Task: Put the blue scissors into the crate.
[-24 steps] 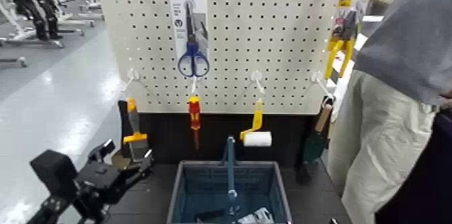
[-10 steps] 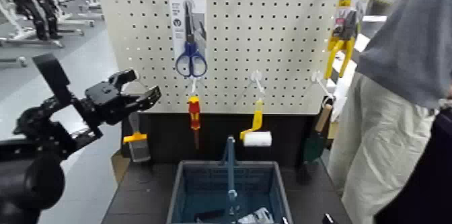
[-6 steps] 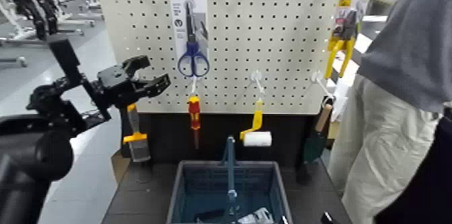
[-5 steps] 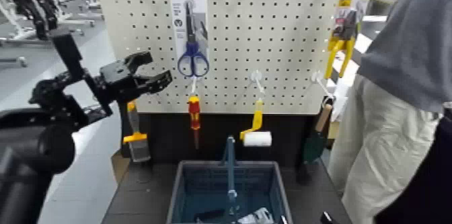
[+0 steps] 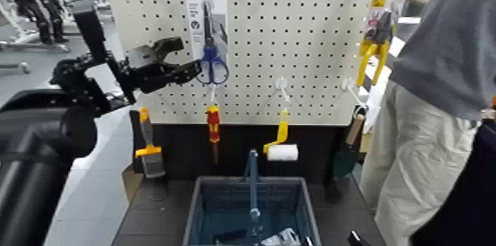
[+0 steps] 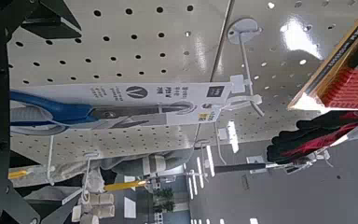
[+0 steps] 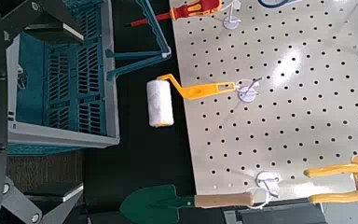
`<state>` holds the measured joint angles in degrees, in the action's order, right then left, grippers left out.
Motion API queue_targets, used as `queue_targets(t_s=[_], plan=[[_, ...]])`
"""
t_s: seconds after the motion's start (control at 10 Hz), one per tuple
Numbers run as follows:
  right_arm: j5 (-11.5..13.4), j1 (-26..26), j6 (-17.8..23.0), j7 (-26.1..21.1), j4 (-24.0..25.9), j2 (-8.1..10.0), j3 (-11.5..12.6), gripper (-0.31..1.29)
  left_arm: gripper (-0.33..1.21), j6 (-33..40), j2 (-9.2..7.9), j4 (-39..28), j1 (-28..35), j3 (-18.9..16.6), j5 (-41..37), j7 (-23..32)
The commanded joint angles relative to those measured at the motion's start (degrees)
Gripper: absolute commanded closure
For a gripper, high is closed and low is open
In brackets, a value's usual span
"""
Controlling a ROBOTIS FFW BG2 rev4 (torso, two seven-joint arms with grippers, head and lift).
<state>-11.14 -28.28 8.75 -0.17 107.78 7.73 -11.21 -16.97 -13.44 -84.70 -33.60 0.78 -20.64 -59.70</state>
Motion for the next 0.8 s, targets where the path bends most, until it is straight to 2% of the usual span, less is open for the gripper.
queue_targets(t_s=[0.1, 0.3, 0.8], plan=[[-0.11, 0.51, -0.14, 0.35, -0.29, -0.09, -0.3, 0.18, 0.12, 0.45, -0.71, 3.05, -3.75, 2.3, -0.19, -1.12], [-0.29, 0.95, -0.32, 0.44, -0.47, 0.09, -0.65, 0.18, 0.12, 0.71, -1.33, 5.25, -6.12, 4.23, -1.24, -2.26], [-0.46, 1.3, -0.32, 0.96, -0.73, 0.0, -0.83, 0.18, 0.15, 0.8, -1.59, 7.53, -8.85, 6.78, -1.24, -3.4]])
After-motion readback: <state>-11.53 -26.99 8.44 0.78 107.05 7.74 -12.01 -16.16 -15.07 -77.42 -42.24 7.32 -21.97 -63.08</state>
